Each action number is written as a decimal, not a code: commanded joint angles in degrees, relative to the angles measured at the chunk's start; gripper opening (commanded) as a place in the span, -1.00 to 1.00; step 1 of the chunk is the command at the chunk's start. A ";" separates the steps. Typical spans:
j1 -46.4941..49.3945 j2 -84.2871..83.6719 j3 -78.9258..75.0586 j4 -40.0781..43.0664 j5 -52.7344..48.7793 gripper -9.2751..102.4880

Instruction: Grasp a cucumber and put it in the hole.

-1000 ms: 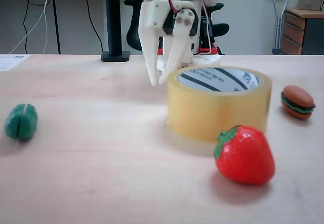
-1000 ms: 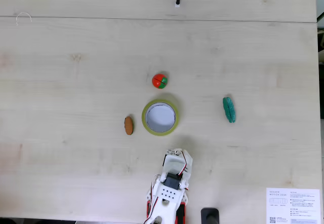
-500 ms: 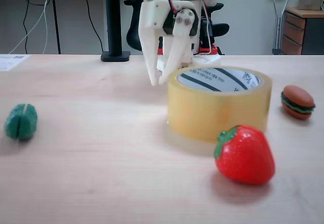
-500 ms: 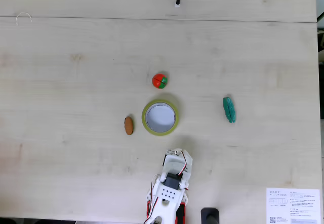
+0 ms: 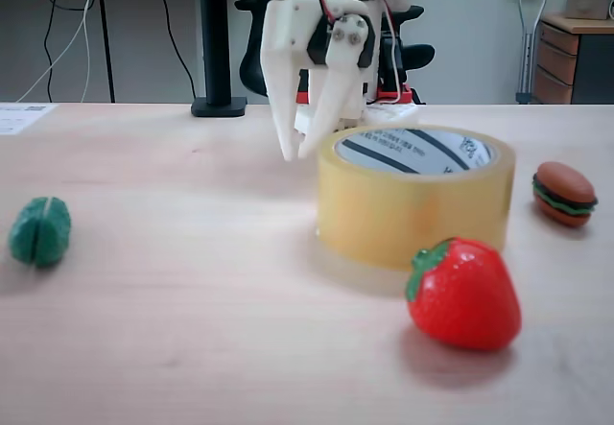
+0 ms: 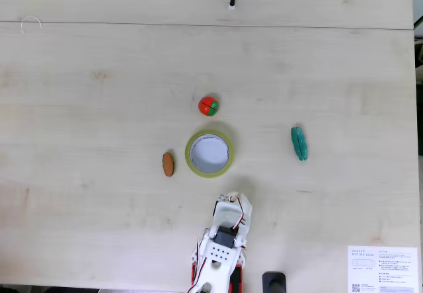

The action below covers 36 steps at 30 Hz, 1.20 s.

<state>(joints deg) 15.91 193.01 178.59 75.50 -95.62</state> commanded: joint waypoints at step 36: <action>10.55 -72.42 -64.25 -25.49 -19.34 -0.39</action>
<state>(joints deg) 24.87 131.92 127.35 53.88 -108.72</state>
